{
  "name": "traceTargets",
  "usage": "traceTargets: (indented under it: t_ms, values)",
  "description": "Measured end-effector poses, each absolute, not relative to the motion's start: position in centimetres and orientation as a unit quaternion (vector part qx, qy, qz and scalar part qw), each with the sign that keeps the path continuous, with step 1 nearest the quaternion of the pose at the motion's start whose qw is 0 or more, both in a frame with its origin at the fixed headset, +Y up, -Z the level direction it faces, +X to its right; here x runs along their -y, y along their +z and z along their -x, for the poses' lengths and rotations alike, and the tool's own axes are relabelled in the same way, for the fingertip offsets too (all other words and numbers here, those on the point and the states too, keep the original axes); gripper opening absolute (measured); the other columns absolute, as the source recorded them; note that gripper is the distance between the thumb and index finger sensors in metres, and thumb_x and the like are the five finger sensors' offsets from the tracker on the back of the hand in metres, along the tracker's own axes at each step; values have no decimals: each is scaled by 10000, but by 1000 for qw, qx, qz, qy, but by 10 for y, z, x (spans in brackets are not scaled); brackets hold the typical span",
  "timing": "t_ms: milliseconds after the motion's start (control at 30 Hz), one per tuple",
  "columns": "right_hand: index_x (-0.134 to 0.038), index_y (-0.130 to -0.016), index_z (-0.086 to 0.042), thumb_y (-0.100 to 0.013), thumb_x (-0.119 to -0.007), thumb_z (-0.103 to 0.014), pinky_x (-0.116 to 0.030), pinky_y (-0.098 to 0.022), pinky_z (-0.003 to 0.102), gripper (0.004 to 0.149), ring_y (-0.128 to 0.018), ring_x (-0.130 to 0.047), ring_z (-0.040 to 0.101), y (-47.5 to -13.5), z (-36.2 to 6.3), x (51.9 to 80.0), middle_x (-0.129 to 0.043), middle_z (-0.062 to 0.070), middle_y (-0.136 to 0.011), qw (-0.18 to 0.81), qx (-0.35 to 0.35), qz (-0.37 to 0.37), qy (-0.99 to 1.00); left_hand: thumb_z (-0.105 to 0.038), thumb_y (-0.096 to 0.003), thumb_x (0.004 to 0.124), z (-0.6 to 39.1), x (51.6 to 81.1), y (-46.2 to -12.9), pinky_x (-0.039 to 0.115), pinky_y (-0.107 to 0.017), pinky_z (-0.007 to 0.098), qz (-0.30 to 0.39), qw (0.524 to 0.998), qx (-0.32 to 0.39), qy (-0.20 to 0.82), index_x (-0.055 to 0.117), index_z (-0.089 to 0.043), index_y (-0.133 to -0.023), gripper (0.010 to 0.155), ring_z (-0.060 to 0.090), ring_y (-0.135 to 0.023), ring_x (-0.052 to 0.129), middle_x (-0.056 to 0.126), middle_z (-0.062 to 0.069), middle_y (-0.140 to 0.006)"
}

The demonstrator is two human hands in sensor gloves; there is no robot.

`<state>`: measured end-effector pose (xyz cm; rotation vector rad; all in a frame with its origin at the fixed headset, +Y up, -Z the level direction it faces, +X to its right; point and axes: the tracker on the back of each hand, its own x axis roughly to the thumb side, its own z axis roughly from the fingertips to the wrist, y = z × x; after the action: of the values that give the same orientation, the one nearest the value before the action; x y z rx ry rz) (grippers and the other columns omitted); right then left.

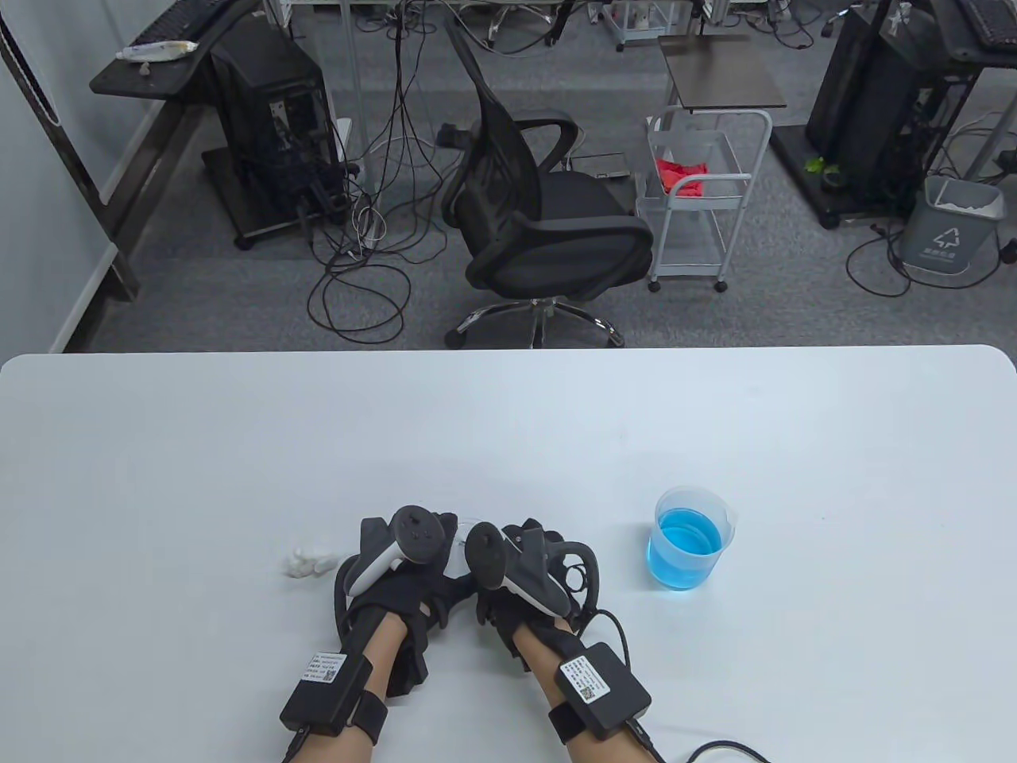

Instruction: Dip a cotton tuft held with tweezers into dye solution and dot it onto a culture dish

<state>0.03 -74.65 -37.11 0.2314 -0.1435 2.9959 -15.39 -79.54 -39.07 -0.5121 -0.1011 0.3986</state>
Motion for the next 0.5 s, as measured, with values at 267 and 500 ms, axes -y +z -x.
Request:
traceTargets:
  t_ms: [267,500]
  values:
    - [-931,-774,-226,-434,-839,-307,-672,-575,567,361,-658,-917,230,-373,2,750,-951,-15,-525,57,56,-75,994,-749,-442,684,154,795,-391,203,-808,448,252,947,50,195,117,-388,-1115,951,213,-1159,96,106,-112,-1188]
    - [-948,-752,-210,-426,-849,-291,-674,-573,568,351,-650,-922,233,-371,1,749,-957,-5,-510,54,73,-75,993,-748,-442,684,154,795,-391,203,-808,449,252,947,50,196,118,-388,-1114,949,212,-1159,98,108,-111,-1188]
